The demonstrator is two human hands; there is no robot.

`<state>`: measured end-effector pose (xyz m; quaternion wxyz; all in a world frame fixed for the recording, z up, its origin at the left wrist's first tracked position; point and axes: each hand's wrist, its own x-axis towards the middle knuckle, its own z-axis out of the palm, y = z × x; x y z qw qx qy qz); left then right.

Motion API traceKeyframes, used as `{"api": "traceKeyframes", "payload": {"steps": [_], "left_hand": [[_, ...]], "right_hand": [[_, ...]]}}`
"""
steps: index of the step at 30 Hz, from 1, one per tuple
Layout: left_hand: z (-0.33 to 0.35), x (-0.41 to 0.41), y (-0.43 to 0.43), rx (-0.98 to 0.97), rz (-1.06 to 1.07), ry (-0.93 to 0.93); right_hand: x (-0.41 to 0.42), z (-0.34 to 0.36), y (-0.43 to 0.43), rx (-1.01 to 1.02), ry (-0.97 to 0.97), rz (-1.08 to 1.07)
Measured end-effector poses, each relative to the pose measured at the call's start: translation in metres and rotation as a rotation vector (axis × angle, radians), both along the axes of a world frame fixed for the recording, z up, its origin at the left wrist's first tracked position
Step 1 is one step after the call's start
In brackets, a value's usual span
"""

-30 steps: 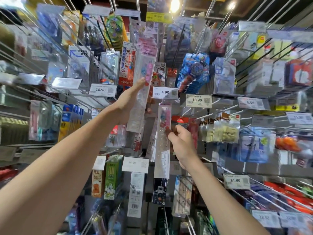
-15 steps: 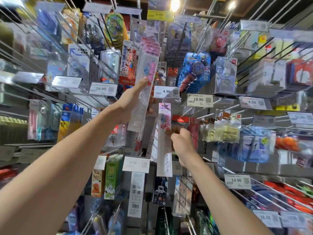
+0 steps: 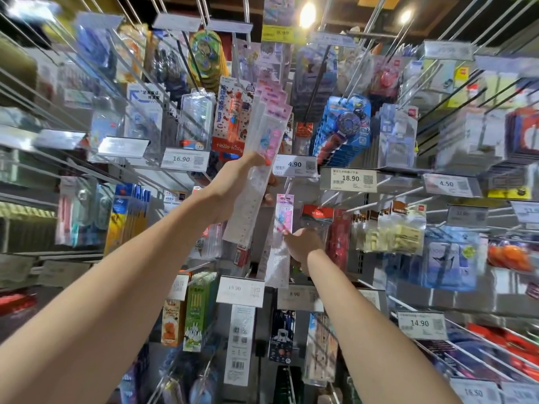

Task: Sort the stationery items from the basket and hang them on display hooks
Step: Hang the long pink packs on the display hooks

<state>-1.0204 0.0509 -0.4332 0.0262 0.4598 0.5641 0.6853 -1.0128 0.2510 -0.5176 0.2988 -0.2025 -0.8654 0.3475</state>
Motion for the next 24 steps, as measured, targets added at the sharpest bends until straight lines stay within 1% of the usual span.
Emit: {"api": "traceKeyframes", "payload": {"steps": [3,5,8,10,11,12,13,14,15,16,17,19,22,24], "left_hand": [[0.001,0.001,0.001,-0.033,0.018,-0.015],[0.002,0.000,0.001,-0.057,0.042,-0.003],[0.001,-0.005,0.001,-0.060,0.035,0.005],[0.001,-0.007,0.001,-0.047,0.058,0.036],[0.001,-0.007,0.001,-0.041,0.065,0.056],[0.001,-0.006,0.001,-0.038,0.071,0.078],[0.000,-0.006,0.001,-0.038,0.082,0.100],[0.000,-0.006,0.002,-0.044,0.099,0.122],[0.000,-0.008,0.002,-0.049,0.117,0.141],[-0.001,-0.010,0.003,-0.051,0.131,0.153],[-0.001,-0.011,0.004,-0.048,0.139,0.166],[-0.003,-0.014,0.006,-0.029,0.132,0.188],[-0.003,-0.014,0.005,-0.006,0.109,0.199],[-0.004,-0.014,0.005,-0.015,0.103,0.221]], "right_hand": [[-0.003,0.002,0.001,-0.001,0.021,-0.037],[-0.001,0.001,0.001,0.050,-0.020,-0.114],[0.001,-0.009,0.001,0.137,-0.080,-0.151],[0.001,-0.010,-0.003,0.192,-0.015,-0.171],[0.002,-0.008,-0.005,0.183,0.087,-0.153],[0.003,-0.007,-0.010,0.130,0.227,-0.089],[0.008,-0.004,-0.018,0.006,0.374,0.022],[0.015,-0.001,-0.029,-0.179,0.512,0.157],[0.024,0.005,-0.041,-0.374,0.614,0.298],[0.032,0.010,-0.049,-0.524,0.681,0.420],[0.039,0.016,-0.056,-0.590,0.712,0.509],[0.049,0.024,-0.069,-0.555,0.756,0.574],[0.058,0.030,-0.080,-0.512,0.843,0.537],[0.063,0.034,-0.081,-0.531,0.872,0.567]]}}
